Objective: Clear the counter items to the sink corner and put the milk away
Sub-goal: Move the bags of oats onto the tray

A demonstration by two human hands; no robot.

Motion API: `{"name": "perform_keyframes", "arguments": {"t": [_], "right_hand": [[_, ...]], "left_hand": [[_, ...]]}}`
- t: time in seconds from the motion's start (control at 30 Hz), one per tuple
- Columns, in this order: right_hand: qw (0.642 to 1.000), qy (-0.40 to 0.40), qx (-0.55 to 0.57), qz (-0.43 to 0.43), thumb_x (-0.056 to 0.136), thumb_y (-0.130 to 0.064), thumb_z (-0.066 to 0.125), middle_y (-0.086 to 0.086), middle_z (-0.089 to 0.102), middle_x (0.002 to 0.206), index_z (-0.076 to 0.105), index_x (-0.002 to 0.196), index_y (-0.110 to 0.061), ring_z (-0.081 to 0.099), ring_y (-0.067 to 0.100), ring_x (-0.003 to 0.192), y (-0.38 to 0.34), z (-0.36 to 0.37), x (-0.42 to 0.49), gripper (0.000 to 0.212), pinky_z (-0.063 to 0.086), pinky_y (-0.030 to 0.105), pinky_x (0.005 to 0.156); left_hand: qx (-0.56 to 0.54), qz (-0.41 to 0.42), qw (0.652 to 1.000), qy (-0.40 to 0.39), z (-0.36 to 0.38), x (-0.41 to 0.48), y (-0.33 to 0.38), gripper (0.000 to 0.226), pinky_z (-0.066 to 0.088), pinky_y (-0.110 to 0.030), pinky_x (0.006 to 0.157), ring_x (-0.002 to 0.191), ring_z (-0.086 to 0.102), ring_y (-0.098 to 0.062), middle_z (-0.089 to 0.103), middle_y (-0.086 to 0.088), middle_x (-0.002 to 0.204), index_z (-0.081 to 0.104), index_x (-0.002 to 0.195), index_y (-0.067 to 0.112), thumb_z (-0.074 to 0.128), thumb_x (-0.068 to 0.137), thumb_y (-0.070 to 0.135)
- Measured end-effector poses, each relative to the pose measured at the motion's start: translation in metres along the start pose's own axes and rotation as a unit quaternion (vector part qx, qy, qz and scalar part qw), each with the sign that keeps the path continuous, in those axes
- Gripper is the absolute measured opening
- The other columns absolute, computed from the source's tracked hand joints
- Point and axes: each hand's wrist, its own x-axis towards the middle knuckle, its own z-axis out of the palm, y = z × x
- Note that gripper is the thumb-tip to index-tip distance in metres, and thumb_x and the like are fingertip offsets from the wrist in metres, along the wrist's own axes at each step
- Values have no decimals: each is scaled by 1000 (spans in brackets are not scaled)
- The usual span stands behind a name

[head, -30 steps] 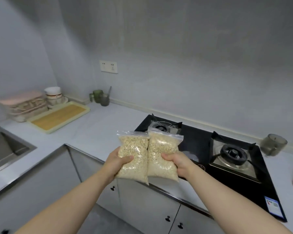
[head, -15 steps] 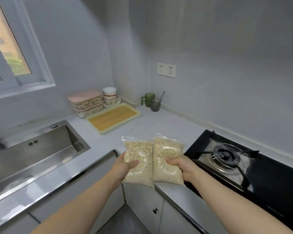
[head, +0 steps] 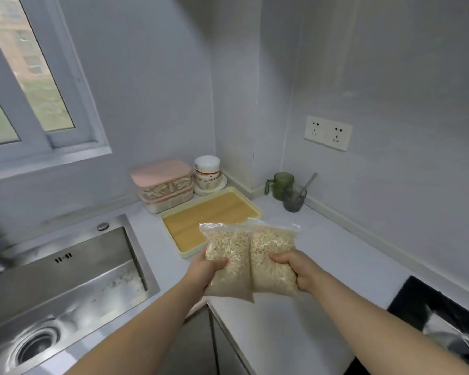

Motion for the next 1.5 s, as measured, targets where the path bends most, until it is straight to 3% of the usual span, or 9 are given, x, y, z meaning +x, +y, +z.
{"name": "perform_keyframes", "arguments": {"t": [0.17,0.37,0.57,0.87,1.0,1.23,1.37,1.5], "right_hand": [[1000,-4,-3,10,86,-2,60,17,69,100,62,110,-1,66,32,91,-18,24,59,25,53,41,78],[1000,6,2,27,86,-2,61,17,70,97,62,111,-1,68,30,86,-34,65,126,25,54,37,71],[999,10,32,30,85,-5,61,17,68,103,61,110,-3,66,31,94,-48,108,180,25,53,39,79],[994,83,36,54,84,-3,63,19,66,112,57,119,-1,64,33,99,-56,119,232,35,53,39,72],[992,112,33,56,84,-2,63,21,66,111,59,117,1,64,34,99,-68,111,253,33,53,41,77],[977,208,24,-28,81,1,66,15,67,109,58,118,-1,63,31,99,-98,99,312,38,50,44,91],[964,261,43,-41,81,3,66,14,66,106,58,117,4,63,30,95,-112,100,353,37,51,42,90],[964,228,131,-44,83,6,62,14,66,100,59,112,1,63,28,88,-124,103,383,29,50,42,84]], "left_hand": [[2,-15,1000,7,-30,58,21,44,56,-34,58,76,67,-31,66,-15,98,48,127,11,60,86,-1],[22,-30,999,-4,-77,124,50,48,55,-43,77,93,65,-35,65,-17,110,50,128,12,64,84,1],[59,-40,997,-21,-120,184,84,43,51,-48,90,102,62,-34,64,-15,114,54,124,14,65,84,4],[37,-68,996,-44,-132,247,85,51,50,-49,91,105,60,-32,60,-13,119,48,130,14,65,83,3],[32,-76,995,-51,-125,273,86,47,51,-49,89,102,62,-33,61,-13,117,48,127,12,64,84,2],[44,-61,997,-32,-110,324,84,36,53,-50,87,94,66,-32,66,-10,106,51,114,19,63,85,2],[42,-67,997,-18,-108,345,80,40,53,-48,88,95,66,-30,66,-11,108,52,121,13,64,85,5],[51,-75,996,-12,-111,360,79,48,50,-50,93,101,63,-30,63,-10,115,49,129,13,65,85,10]]}}
